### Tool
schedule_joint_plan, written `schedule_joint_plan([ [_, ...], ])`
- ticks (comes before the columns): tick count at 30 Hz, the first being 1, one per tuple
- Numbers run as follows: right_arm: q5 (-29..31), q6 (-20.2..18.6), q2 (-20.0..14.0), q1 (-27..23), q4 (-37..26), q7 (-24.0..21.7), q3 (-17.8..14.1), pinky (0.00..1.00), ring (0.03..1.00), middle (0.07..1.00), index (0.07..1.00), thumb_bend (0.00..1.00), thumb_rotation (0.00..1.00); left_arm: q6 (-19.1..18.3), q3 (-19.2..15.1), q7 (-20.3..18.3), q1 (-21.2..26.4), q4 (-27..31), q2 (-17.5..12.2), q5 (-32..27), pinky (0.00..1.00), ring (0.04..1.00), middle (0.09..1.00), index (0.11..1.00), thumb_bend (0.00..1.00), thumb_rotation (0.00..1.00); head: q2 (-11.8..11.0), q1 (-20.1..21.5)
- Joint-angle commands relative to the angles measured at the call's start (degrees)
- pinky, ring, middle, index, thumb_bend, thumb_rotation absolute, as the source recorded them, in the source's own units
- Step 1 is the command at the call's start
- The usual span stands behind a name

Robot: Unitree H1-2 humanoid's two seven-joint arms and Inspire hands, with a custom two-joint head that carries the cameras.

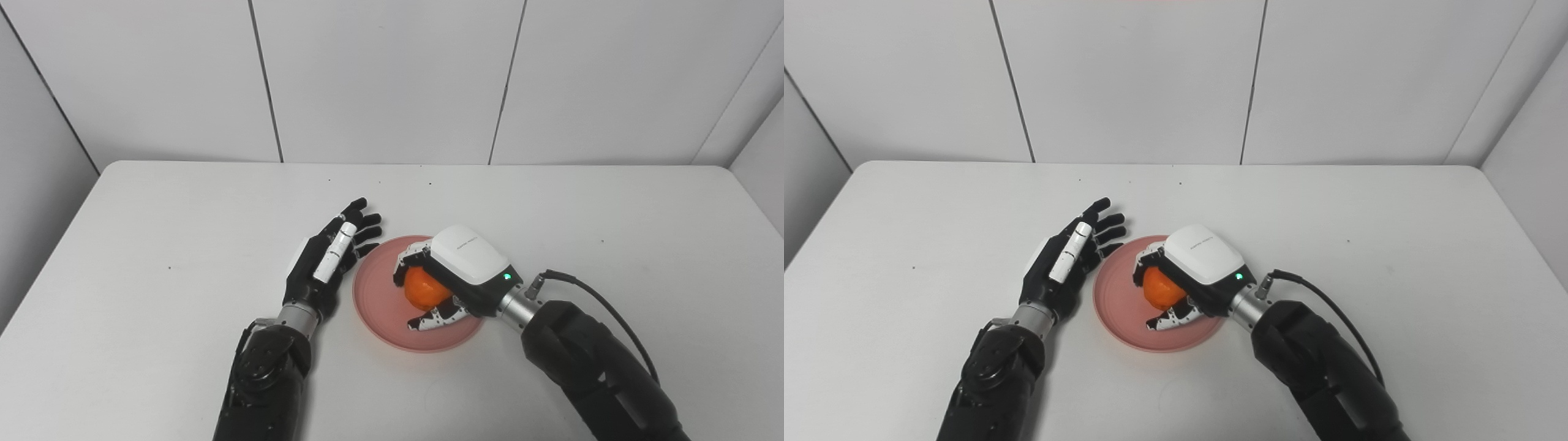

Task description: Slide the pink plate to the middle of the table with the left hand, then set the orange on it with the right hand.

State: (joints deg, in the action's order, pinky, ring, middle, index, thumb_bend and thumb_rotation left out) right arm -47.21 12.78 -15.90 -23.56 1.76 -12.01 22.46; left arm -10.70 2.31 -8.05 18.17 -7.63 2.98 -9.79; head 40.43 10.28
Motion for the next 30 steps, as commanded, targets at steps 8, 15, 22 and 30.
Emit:
schedule_joint_plan([
  [8, 1.27, 1.09, -0.73, -1.57, -1.8, -0.41, -0.1, 0.68, 0.722, 0.74, 0.735, 0.7, 1.0, 1.04, 0.28, -0.83, 1.47, 1.35, 0.34, -0.45, 0.7, 0.799, 0.799, 0.839, 0.79, 0.69, 0.13, -0.02],
  [15, 1.36, 1.32, -0.89, -1.79, -1.66, -0.65, 0.15, 0.7, 0.734, 0.747, 0.75, 0.73, 1.0, 0.98, 0.37, -0.97, 1.43, 1.42, 0.23, -0.44, 0.69, 0.792, 0.797, 0.844, 0.78, 0.69, 0.2, 0.02],
  [22, 1.74, 1.32, -0.87, -1.81, -1.73, -0.41, -0.07, 0.69, 0.728, 0.747, 0.748, 0.72, 1.0, 0.86, 0.41, -0.89, 1.51, 1.43, 0.2, -0.34, 0.68, 0.79, 0.792, 0.84, 0.77, 0.69, 0.18, -0.01],
  [30, 2.08, 0.79, -0.88, -2.01, -2.87, -0.13, -0.7, 0.65, 0.709, 0.743, 0.741, 0.7, 1.0, 1.13, 0.34, -0.77, 1.48, 1.53, 0.1, -0.23, 0.7, 0.809, 0.804, 0.848, 0.77, 0.7, 0.25, 0.03],
])
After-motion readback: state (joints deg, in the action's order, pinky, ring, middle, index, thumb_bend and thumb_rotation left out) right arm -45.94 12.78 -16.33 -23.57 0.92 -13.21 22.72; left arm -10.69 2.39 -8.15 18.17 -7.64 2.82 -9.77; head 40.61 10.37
